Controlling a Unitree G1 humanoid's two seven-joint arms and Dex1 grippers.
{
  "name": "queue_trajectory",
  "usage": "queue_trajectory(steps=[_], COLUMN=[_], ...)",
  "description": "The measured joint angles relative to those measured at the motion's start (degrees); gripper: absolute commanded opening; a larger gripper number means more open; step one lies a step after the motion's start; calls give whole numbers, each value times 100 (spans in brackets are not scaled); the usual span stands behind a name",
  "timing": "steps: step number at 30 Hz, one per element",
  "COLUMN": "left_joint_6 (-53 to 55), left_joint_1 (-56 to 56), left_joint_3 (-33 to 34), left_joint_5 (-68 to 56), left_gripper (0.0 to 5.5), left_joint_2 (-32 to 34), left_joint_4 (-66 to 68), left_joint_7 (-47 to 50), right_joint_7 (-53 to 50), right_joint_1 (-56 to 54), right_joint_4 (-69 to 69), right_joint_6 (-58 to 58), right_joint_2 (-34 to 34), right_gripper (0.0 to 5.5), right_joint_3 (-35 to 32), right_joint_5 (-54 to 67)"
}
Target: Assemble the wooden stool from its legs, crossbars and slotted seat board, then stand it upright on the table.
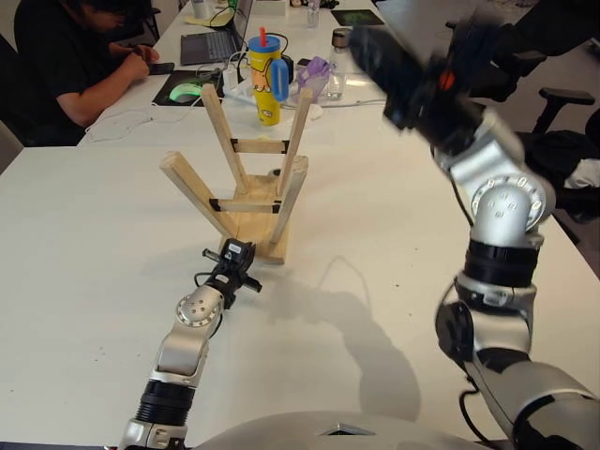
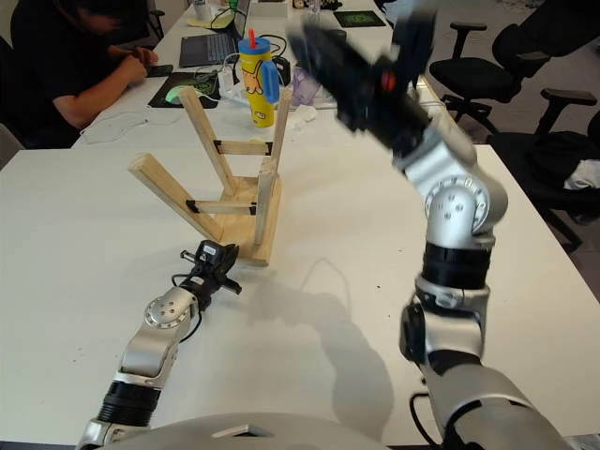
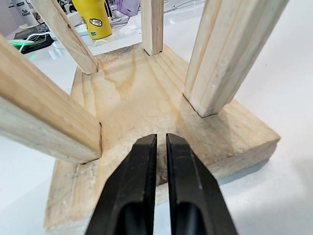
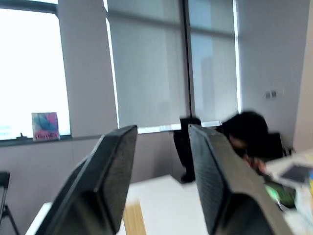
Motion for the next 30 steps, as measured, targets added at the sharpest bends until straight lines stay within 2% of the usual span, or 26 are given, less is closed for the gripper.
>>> queue_trajectory(steps=[5, 8, 10, 15, 17, 20, 23, 25, 27, 30], left_joint_6=[14, 18, 9, 27, 47, 44, 44, 47, 52, 37], left_joint_1=[-147, -216, -274, -334, -347, -405, -422, -421, -419, -452], left_joint_3=[-58, -66, -91, -104, -94, -57, -54, -54, -44, -65], left_joint_5=[-7, -9, -14, -30, -58, -115, -116, -116, -115, -138], left_gripper=[37, 37, 37, 37, 37, 37, 37, 37, 37, 37], left_joint_2=[-2, -11, -35, -82, -121, -165, -167, -167, -163, -169], left_joint_4=[119, 184, 183, 296, 385, 421, 444, 466, 500, 486], left_joint_7=[-27, -21, -16, 5, 38, 69, 101, 115, 145, 131], right_joint_7=[-704, -1145, -1390, -1377, -1374, -1441, -1477, -1470, -1599, -1983], right_joint_1=[-547, -159, 554, 767, 808, 691, -40, -402, -204, 786], right_joint_4=[-5, 297, 848, 764, 818, 784, 177, -229, -264, 508], right_joint_6=[-284, -15, 315, -298, -484, -500, -518, -424, -113, 413], right_joint_2=[617, 913, 932, 812, 850, 983, 919, 885, 864, 858], right_gripper=[50, 6, 1, 1, 1, 1, 1, 1, 1, 1], right_joint_3=[124, 921, 1702, 2191, 2010, 1061, 224, 113, 590, 1829], right_joint_5=[55, -469, -1055, -1523, -1528, -747, 361, 756, 502, -506])
